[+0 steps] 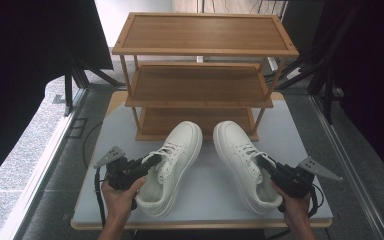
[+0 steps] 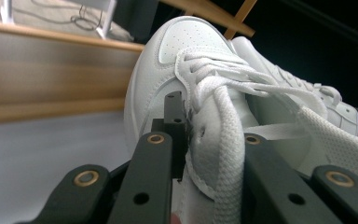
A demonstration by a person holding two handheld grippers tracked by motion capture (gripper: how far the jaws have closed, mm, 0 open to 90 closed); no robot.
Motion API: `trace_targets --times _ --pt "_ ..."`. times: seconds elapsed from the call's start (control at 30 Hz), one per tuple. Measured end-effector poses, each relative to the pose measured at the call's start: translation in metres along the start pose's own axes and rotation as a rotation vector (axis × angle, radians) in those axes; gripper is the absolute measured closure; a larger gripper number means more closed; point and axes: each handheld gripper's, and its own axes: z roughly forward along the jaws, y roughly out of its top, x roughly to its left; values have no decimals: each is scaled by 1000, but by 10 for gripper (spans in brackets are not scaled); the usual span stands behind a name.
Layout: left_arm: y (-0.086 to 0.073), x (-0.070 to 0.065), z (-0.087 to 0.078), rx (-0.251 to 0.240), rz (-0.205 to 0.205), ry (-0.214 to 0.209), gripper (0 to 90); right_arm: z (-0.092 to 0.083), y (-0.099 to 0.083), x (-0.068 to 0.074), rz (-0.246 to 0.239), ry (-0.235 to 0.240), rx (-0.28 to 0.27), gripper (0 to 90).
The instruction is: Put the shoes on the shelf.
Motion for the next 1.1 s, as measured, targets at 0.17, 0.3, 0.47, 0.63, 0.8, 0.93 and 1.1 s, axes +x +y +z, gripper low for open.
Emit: trace_targets --times 0.17,0.3,0.47,0.63,0.8,0.93,1.1 --pt "13 -7 4 -33 -13 -37 815 2 15 9 30 29 -34 797" --pt "29 -16 7 -49 12 -45 815 3 30 15 44 46 -66 798" --pt "46 -18 11 -78 -7 -56 815 4 46 21 54 35 -97 798" --pt "63 -23 14 -97 11 -45 815 8 59 23 61 27 -119 799" --pt "74 -28 19 -107 33 -30 815 12 70 25 72 21 -124 799" --pt "81 -26 22 -116 11 -34 816 17 80 26 80 10 -136 799" --pt "92 -24 27 -127 -15 -33 815 25 93 27 78 0 -138 799"
